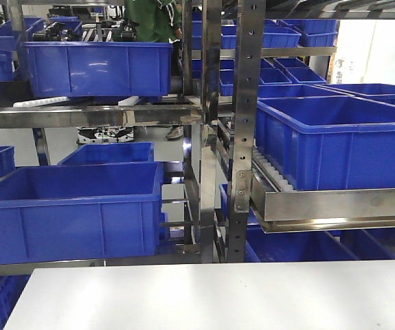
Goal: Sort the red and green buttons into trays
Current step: 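Lift both held buttons off the table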
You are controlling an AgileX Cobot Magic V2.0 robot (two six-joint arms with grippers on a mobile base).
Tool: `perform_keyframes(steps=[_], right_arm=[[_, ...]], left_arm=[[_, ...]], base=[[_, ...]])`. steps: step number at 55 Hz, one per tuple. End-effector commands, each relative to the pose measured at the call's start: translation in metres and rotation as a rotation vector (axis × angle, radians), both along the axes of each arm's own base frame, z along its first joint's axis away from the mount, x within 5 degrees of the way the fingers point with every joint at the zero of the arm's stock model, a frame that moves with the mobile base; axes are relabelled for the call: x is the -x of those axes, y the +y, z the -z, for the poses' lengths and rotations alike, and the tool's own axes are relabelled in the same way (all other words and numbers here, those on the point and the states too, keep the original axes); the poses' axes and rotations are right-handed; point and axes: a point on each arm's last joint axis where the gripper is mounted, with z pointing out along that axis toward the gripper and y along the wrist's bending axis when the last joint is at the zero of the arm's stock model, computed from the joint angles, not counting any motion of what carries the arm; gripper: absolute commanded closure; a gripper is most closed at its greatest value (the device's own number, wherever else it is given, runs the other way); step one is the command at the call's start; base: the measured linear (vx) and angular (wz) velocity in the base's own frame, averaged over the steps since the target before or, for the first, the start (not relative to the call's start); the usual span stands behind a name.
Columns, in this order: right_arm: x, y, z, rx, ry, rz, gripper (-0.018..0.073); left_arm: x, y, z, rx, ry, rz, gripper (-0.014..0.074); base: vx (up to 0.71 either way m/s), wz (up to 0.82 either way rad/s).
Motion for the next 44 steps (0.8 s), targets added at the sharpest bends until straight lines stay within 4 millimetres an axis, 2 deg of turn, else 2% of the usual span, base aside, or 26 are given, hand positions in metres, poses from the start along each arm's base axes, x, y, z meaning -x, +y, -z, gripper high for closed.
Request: perform_keyframes(steps=[1,23,32,38,44], right_arm=[[-0.006,0.0,-0.015,-0.022,-0.133,0.009,0.0564],[-0.006,0.0,-0.015,-0.022,-0.133,0.014,0.0564],[-0.006,0.0,-0.015,-0.022,-0.133,0.014,0.0564],[-0.006,0.0,-0.015,-0.023,-0.133,0.014,0.0564],[-0.006,0.0,-0.015,-0.023,-0.133,0.014,0.0564]], left_arm=[[-0.012,-0.003,-0.023,0.059,-0.242,0.003,0.0062],[-0.036,-0.007,-0.03,0.072,-0.326,0.011,0.0062],[-0.052,-0.009,-0.034,0.112,-0.361,-0.003,0.0068],[-0.06,-0.01,-0.034,0.158,-0.334,-0.027,0.0132],[-0.063,-0.012,-0.034,0.181,-0.323,-0.011,0.0309]], base=[[0.0,0.0],[0.0,0.0],[0.0,0.0],[0.0,0.0],[0.0,0.0]])
